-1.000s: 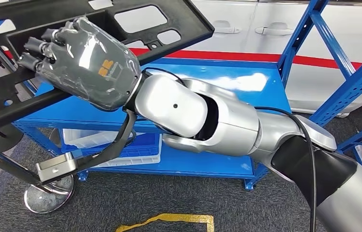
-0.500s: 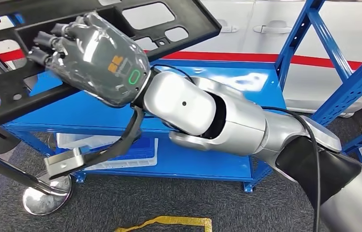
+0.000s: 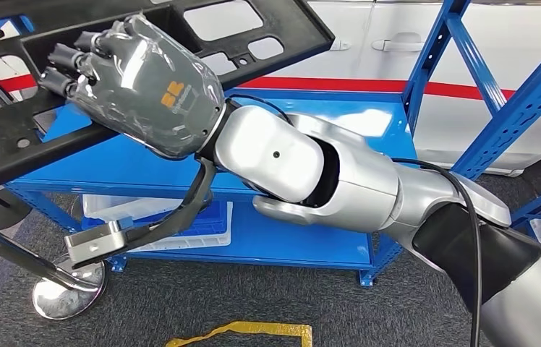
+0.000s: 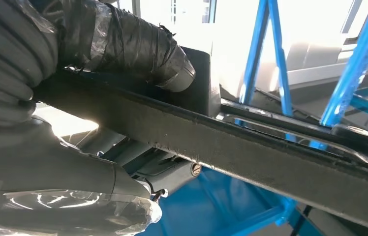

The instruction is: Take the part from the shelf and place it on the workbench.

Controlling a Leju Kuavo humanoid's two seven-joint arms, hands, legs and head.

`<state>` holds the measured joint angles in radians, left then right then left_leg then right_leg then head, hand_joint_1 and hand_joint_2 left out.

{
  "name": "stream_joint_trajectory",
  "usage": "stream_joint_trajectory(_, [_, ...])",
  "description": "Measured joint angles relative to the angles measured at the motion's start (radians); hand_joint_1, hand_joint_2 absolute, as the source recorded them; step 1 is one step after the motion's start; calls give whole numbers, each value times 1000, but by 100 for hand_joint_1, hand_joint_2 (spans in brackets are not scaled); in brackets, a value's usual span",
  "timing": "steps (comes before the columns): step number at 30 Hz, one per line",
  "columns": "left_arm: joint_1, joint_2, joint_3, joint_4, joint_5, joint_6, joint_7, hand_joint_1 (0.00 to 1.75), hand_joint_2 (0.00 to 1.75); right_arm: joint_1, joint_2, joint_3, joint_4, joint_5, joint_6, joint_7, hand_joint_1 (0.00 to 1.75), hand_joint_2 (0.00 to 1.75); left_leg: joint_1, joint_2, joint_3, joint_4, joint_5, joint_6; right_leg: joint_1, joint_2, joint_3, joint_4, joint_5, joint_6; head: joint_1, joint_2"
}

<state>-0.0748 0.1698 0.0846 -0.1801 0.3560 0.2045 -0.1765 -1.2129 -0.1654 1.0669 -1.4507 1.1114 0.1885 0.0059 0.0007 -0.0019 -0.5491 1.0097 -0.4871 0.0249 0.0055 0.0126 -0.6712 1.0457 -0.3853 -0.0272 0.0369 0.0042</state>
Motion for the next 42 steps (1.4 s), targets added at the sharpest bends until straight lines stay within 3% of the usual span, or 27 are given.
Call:
stream_joint_trajectory(2, [1, 1, 0, 0, 0, 0, -1, 0, 175, -2, -2, 0, -1, 0, 1, 0, 175, 175, 6, 5, -5, -19, 24, 3, 1, -1, -12, 22, -28, 12, 2, 0])
stream_joint_trajectory(5, [0, 0, 0, 0, 0, 0, -1, 0, 175, -5, -3, 0, -2, 0, 4, 0, 175, 175, 9, 11, -29, -25, 51, 9, -6, -3, -59, 179, -151, 26, 7, 0])
stream_joint_trajectory(6, [0, 0, 0, 0, -1, 0, -1, 0, 175, -4, -4, 0, -2, 0, 5, 0, 175, 175, 10, 12, -41, -22, 56, 8, -11, -3, -70, 233, -177, 31, 8, 0])
stream_joint_trajectory(7, [0, -1, 0, 0, -1, 0, -1, 0, 175, -3, -4, 0, -2, 0, 6, 0, 175, 175, 12, 13, -52, -16, 61, 6, -16, -4, -67, 261, -184, 36, 8, 0])
stream_joint_trajectory(8, [0, -1, 0, 0, -1, 0, -1, 0, 175, -2, -5, 0, -2, 0, 6, 0, 175, 175, 15, 13, -64, -9, 65, 3, -21, -5, -47, 253, -173, 41, 8, 0])
stream_joint_trajectory(10, [0, 0, 0, 0, -1, 0, -1, 0, 175, -3, -5, 0, -2, 0, 6, 0, 175, 175, 22, 13, -88, 9, 71, -6, -31, -7, 36, 145, -136, 53, 9, 0])
stream_joint_trajectory(12, [0, 1, 0, 0, -1, 0, -1, 0, 175, -5, -5, -1, -4, 0, 6, 0, 175, 175, 24, 11, -107, 25, 77, -20, -31, -3, 96, 48, -121, 51, 10, 0])
stream_joint_trajectory(16, [2, 1, 0, 0, -1, 0, -2, 0, 175, -5, -5, -2, -8, 0, 8, 0, 175, 175, 26, 5, -123, 24, 102, -45, -25, 1, 88, 27, -107, 19, 11, 0])
stream_joint_trajectory(17, [4, 1, 0, 0, -1, 1, -1, 0, 175, -5, -5, -2, -8, 0, 9, 0, 175, 175, 27, 5, -129, 26, 96, -49, -25, -1, 82, 25, -99, 11, 10, 0])
stream_joint_trajectory(19, [6, 0, 0, 0, -2, 2, 0, 0, 175, -5, -4, -2, -8, -2, 14, 1, 175, 175, 30, 5, -153, 71, 37, -56, -27, -3, 62, 19, -78, -5, 10, 0])
stream_joint_trajectory(21, [5, 0, 0, 0, -3, 3, 1, 0, 175, -5, -4, -2, -9, -2, 17, 1, 175, 175, 30, 5, -186, 184, -60, -58, -24, -3, 36, 18, -56, -14, 9, 0])
stream_joint_trajectory(22, [4, 0, 0, 0, -4, 2, 2, 0, 175, -5, -4, -2, -9, -3, 19, 1, 175, 175, 29, 5, -197, 244, -90, -57, -21, -3, 21, 18, -45, -16, 9, 0])
stream_joint_trajectory(23, [3, 0, 0, 0, -4, 1, 2, 0, 175, -4, -4, -2, -9, -3, 21, 0, 175, 175, 28, 5, -198, 287, -99, -55, -19, -3, 6, 19, -34, -17, 9, 0])
stream_joint_trajectory(25, [3, 0, -1, 0, -5, 0, 4, 0, 175, -4, -4, -2, -9, -3, 24, 0, 175, 175, 25, 5, -153, 282, -62, -47, -13, -2, -22, 19, -11, -18, 9, 0])
stream_joint_trajectory(27, [0, 0, -1, 0, -8, 0, 6, 0, 175, -5, -4, -2, -10, -5, 27, 0, 175, 175, 16, 5, -48, 163, -35, -32, -10, -1, -41, 19, 8, -15, 9, 0])
stream_joint_trajectory(29, [-5, 2, -2, 0, -12, 0, 8, 0, 175, -6, -4, -3, -11, -8, 31, 0, 175, 175, 6, 5, 36, 43, -51, -21, -10, -4, -48, 16, 27, -6, 11, 0])
stream_joint_trajectory(30, [-7, 2, -4, 0, -13, 0, 9, 0, 175, -7, -4, -3, -12, -11, 33, 0, 175, 175, 2, 5, 52, 11, -59, -18, -11, -6, -47, 11, 37, 0, 10, 0])
stream_joint_trajectory(32, [-7, 2, -6, 0, -15, 1, 14, 0, 175, -7, -5, -3, -13, -15, 38, 0, 175, 175, 1, 7, 45, -6, -40, -11, -13, -8, -47, -1, 54, 12, 7, 0])
stream_joint_trajectory(33, [-8, 2, -6, 0, -16, 1, 16, 0, 175, -7, -5, -3, -13, -17, 40, 0, 175, 175, 3, 10, 40, -14, -26, -6, -12, -8, -53, 6, 38, 18, 8, 0])
stream_joint_trajectory(34, [-8, 1, -7, 0, -16, 1, 18, 0, 175, -8, -5, -3, -13, -18, 42, 0, 175, 175, 6, 13, 31, -21, -9, 0, -11, -8, -63, 31, 1, 22, 10, 0])
stream_joint_trajectory(36, [-8, -1, -8, 0, -18, 1, 22, 0, 175, -8, -6, -3, -13, -19, 45, 1, 175, 175, 8, 16, 5, -25, 20, 9, -12, -8, -88, 137, -106, 28, 14, 0])
stream_joint_trajectory(37, [-8, -1, -8, 0, -18, 2, 24, 0, 175, -7, -6, -3, -13, -20, 46, 2, 175, 175, 8, 16, -12, -22, 31, 11, -13, -8, -98, 199, -143, 31, 15, 0])
stream_joint_trajectory(38, [-8, -2, -9, 0, -19, 2, 24, 0, 175, -5, -6, -3, -13, -20, 47, 2, 175, 175, 8, 17, -29, -17, 41, 10, -15, -8, -99, 248, -153, 33, 15, 0])
stream_joint_trajectory(39, [-7, -2, -9, 0, -19, 2, 25, 0, 175, -5, -6, -3, -13, -20, 48, 2, 175, 175, 8, 17, -47, -11, 50, 8, -17, -9, -89, 271, -141, 35, 15, 0])
stream_joint_trajectory(40, [-7, -3, -9, 0, -19, 2, 26, 0, 175, -4, -7, -3, -13, -20, 49, 3, 175, 175, 9, 17, -66, -3, 58, 6, -20, -9, -65, 264, -116, 37, 16, 0])
stream_joint_trajectory(41, [-7, -3, -10, 0, -19, 2, 26, 0, 175, -4, -7, -3, -13, -20, 49, 4, 175, 175, 10, 16, -83, 7, 65, 2, -22, -9, -23, 223, -92, 38, 15, 0])
stream_joint_trajectory(42, [-7, -4, -10, 0, -19, 2, 26, 0, 175, -5, -7, -3, -13, -21, 49, 4, 175, 175, 10, 16, -99, 16, 70, -2, -23, -9, 26, 162, -89, 37, 16, 0])
